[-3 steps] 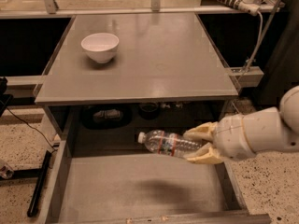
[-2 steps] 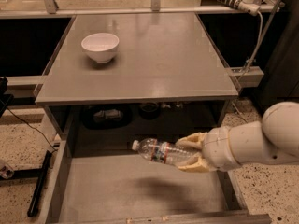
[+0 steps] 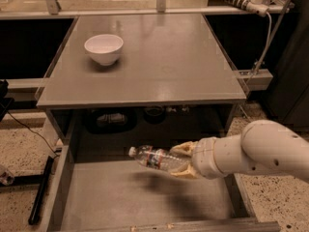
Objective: Place water bottle into top drawer
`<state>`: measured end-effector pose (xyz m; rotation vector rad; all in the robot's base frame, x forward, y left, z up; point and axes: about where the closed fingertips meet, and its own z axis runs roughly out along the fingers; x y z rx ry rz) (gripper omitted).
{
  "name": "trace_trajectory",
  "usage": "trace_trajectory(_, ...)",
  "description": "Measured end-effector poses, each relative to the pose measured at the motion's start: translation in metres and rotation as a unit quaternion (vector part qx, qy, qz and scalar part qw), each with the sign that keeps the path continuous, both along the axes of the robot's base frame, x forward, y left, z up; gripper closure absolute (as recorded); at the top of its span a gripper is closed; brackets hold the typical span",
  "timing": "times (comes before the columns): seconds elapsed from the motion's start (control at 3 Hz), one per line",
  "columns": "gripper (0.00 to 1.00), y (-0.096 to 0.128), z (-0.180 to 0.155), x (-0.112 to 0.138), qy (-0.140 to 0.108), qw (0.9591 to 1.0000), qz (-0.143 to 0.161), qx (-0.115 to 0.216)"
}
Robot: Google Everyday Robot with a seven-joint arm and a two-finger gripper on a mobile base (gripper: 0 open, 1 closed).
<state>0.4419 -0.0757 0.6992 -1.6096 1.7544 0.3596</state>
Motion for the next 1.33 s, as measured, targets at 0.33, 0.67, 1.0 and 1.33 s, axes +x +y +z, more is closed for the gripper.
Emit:
trace_trajectory(0.33, 1.00, 0.013, -0.022, 0.010, 0.001, 0.9999, -0.005, 0.013)
trace_trajectory(0.67, 1.00, 0.024, -0.039, 0.019, 0.000, 0.9996, -0.006, 0.028)
trace_trajectory(1.0, 1.00, 0.029, -0.050, 0.026, -0.002, 0.9992, -0.002, 0.039)
trace_trajectory(1.33, 1.00, 0.029, -0.057, 0.029, -0.005, 0.9990, 0.003, 0.043)
